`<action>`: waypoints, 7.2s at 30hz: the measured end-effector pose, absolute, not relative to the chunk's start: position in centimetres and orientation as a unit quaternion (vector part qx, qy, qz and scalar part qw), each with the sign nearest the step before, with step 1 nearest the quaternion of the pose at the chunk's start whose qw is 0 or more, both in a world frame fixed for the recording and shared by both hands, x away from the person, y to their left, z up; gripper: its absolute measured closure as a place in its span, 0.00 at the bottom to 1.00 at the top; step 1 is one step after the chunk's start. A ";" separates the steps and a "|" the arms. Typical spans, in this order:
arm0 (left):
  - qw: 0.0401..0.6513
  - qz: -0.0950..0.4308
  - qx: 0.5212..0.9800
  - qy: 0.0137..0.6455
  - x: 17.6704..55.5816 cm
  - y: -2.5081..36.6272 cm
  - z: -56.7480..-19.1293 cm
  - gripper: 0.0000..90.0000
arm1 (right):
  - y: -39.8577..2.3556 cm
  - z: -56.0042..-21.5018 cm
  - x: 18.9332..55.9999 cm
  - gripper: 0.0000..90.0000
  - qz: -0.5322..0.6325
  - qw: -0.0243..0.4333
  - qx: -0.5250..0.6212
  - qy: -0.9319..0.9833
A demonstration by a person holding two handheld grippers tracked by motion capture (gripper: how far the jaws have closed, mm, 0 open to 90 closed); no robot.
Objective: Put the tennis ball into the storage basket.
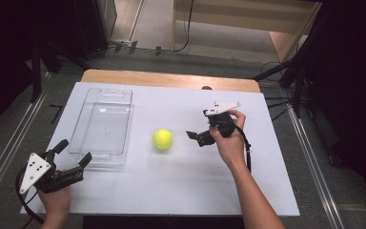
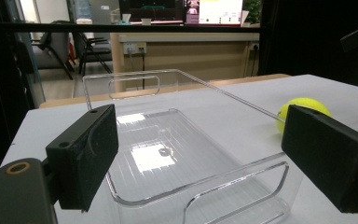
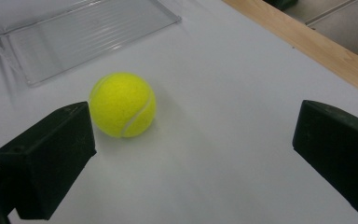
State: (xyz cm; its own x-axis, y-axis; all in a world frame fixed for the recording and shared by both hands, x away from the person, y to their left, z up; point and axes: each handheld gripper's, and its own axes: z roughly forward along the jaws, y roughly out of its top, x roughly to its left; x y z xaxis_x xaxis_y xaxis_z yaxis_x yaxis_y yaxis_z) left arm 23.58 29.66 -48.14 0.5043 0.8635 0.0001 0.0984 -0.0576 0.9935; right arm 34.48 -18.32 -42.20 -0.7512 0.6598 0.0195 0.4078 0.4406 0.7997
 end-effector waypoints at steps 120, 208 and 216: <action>0.584 0.327 0.644 0.371 23.6 29.8 -48.1 0.13 | -6.4 -47.3 39.1 0.00 0.261 0.020 0.219 0.940; 0.584 0.326 0.644 0.371 23.6 29.8 -48.1 0.13 | -4.1 -43.2 38.8 0.26 0.279 0.013 0.185 0.942; 0.584 0.325 0.644 0.372 23.6 29.8 -48.1 0.13 | -3.5 -42.4 38.7 0.26 0.286 0.012 0.179 0.941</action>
State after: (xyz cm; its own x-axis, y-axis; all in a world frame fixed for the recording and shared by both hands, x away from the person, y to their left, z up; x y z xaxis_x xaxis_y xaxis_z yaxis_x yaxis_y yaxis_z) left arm 23.63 29.83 -48.09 0.5120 0.8589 -0.0152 0.0980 -0.0408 0.9944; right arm 38.70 -3.49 -42.38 -0.9358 0.3436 0.0789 0.3296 0.7730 0.5421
